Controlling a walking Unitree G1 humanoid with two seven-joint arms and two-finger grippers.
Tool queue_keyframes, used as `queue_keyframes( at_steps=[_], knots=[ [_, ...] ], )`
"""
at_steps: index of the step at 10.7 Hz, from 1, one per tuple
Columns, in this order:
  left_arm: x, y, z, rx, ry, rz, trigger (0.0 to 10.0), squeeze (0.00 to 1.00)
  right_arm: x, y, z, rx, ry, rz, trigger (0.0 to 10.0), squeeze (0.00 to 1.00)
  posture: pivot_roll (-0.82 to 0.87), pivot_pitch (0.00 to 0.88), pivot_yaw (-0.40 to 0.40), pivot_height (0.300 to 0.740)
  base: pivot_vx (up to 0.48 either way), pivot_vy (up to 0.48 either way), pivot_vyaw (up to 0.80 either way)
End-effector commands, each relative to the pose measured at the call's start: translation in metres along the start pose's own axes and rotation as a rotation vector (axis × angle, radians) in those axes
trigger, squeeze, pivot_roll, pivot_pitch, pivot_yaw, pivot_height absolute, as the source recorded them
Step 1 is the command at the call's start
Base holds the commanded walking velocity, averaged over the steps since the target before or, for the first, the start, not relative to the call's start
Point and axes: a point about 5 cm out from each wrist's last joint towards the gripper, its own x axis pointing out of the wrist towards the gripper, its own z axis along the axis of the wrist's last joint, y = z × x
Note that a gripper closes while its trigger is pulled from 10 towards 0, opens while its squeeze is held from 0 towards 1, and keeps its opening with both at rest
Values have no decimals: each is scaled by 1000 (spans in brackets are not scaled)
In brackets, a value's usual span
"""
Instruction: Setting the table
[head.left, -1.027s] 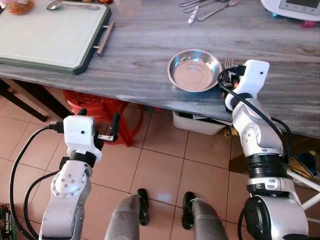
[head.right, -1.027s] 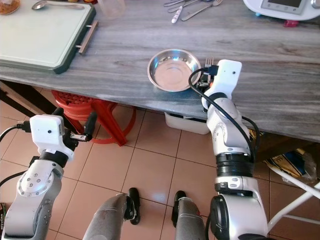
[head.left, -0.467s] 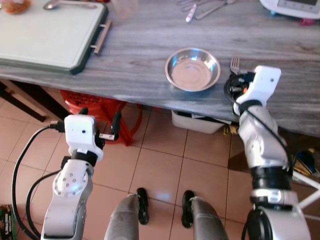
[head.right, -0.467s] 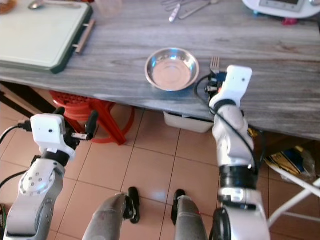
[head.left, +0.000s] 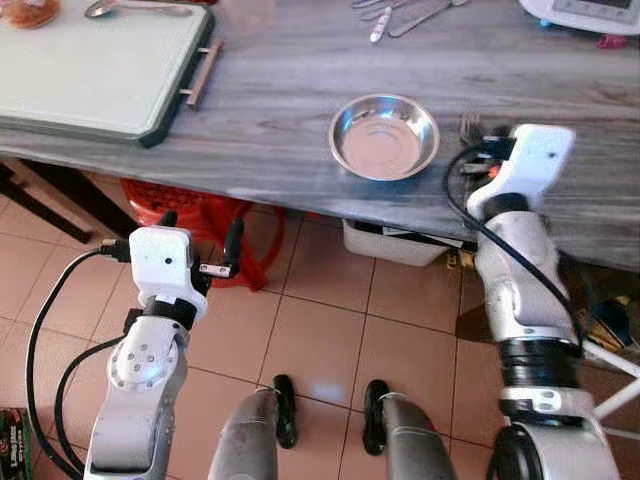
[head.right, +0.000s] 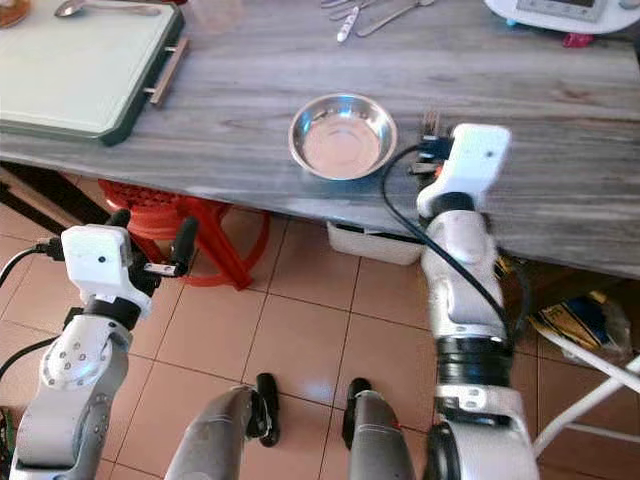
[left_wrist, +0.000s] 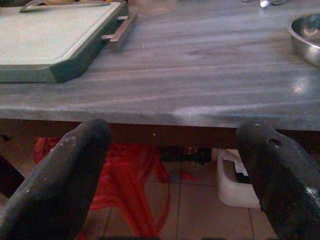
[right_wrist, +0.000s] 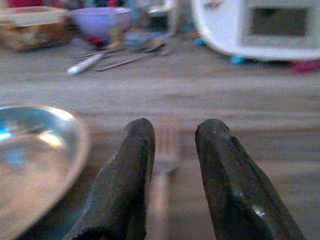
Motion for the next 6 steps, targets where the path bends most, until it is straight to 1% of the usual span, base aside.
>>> queue_keyframes(
  at_steps=[1,2,3,4,6],
  knots=[
    [-3,0,-5,4,17,3,10000,0,-5,-10,-1,-35,2,-71,10000,0,74,275,45,740,0,0,0],
    [-4,-1,-5,0,20,-6,10000,0,-9,-17,-14,-54,86,-106,10000,0,75,284,51,740,0,0,0],
    [-5,-1,-6,1,27,-12,10000,0,-7,-19,-23,-58,147,-103,10000,0,76,290,54,740,0,0,0],
    [-7,0,-6,4,33,-15,10000,0,-3,-19,-28,-51,203,-88,10000,0,81,307,58,740,0,0,0],
    [-12,1,-7,8,47,-17,10000,0,1,-15,-33,-53,267,-44,10000,0,84,325,59,740,0,0,0]
  ],
)
